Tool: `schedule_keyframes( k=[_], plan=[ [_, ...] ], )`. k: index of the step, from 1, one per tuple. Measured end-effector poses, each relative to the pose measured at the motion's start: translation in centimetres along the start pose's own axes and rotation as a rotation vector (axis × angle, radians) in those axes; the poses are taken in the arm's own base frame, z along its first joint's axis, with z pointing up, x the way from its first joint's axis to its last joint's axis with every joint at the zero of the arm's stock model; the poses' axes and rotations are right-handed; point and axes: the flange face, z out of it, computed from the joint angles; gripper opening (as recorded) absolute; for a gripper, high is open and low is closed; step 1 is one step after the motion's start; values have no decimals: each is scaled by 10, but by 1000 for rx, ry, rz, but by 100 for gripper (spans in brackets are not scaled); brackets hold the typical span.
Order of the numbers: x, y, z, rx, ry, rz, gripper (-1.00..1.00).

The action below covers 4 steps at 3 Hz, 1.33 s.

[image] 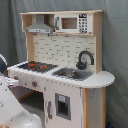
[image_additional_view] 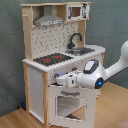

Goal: Play with the kitchen

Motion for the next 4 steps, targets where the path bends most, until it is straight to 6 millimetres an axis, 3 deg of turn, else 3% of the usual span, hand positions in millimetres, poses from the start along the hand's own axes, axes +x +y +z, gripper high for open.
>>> schedule_keyframes(
  k=[1, 2, 3, 4],
  plan=[
    [-1, 7, 15, -7, 32, -19, 100],
    [22, 40, -11, -75, 81, 24, 100],
    [49, 52, -46, -112, 116, 94, 100],
    [64, 51, -68, -123, 123, 168, 100]
  ],
)
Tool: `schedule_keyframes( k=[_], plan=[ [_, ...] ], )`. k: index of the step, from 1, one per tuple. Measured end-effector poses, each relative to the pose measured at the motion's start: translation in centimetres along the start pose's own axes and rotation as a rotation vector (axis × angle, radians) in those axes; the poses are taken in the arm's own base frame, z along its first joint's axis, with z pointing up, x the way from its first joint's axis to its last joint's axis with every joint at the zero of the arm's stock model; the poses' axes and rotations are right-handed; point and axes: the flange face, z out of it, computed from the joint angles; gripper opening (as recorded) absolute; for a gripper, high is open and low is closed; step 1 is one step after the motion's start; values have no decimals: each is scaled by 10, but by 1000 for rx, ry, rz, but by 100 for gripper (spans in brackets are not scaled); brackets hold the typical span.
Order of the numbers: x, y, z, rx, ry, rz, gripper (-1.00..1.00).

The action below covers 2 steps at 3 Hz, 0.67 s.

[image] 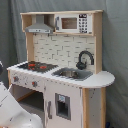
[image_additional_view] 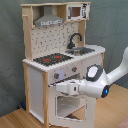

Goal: Play with the kitchen

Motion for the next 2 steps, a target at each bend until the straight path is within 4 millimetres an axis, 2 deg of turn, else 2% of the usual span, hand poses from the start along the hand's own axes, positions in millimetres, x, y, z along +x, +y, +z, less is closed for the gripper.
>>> schedule_keyframes(
  k=[2],
  plan=[
    [21, -9, -20, -24, 17, 172, 100]
  ],
)
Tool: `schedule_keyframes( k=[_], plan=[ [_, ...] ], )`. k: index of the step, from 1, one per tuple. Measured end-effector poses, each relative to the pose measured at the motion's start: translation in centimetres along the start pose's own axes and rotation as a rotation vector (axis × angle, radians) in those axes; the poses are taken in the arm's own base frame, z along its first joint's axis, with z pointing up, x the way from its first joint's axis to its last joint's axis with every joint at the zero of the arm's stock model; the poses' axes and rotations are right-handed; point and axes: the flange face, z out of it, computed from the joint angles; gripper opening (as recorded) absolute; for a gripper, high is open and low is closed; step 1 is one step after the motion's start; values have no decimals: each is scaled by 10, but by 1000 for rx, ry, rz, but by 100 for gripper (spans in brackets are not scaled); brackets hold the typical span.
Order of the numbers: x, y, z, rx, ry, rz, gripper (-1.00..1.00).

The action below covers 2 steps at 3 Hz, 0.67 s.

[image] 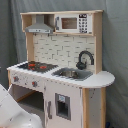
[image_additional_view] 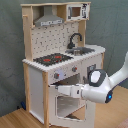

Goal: Play with the kitchen

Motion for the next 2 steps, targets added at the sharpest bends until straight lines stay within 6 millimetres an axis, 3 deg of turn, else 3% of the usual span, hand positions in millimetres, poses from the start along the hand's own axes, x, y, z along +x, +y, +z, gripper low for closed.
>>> schedule_keyframes(
  k=[2],
  plan=[
    [14, -26, -12, 3, 22, 150, 100]
  ],
)
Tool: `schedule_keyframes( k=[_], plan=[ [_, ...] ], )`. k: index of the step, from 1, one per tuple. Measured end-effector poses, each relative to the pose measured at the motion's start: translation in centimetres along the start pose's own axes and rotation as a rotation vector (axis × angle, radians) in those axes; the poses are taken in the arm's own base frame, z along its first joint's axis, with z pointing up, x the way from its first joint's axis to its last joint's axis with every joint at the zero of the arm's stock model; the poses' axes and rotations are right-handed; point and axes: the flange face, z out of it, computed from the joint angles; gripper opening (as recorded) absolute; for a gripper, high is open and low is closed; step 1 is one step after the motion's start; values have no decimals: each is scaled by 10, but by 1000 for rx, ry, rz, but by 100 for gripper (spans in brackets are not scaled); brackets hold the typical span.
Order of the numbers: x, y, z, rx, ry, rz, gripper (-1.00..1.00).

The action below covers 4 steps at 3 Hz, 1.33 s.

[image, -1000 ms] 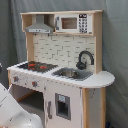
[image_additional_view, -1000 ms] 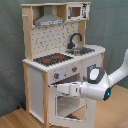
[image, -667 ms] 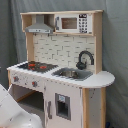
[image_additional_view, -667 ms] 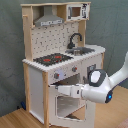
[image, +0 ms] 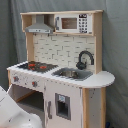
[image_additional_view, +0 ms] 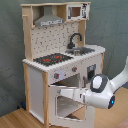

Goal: Play with the kitchen

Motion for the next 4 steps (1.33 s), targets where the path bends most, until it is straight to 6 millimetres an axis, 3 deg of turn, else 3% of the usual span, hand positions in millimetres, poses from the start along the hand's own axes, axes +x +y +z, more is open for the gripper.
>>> schedule_keyframes(
  k=[4],
  plan=[
    [-10, -51, -17, 35, -1, 316, 100]
  ],
)
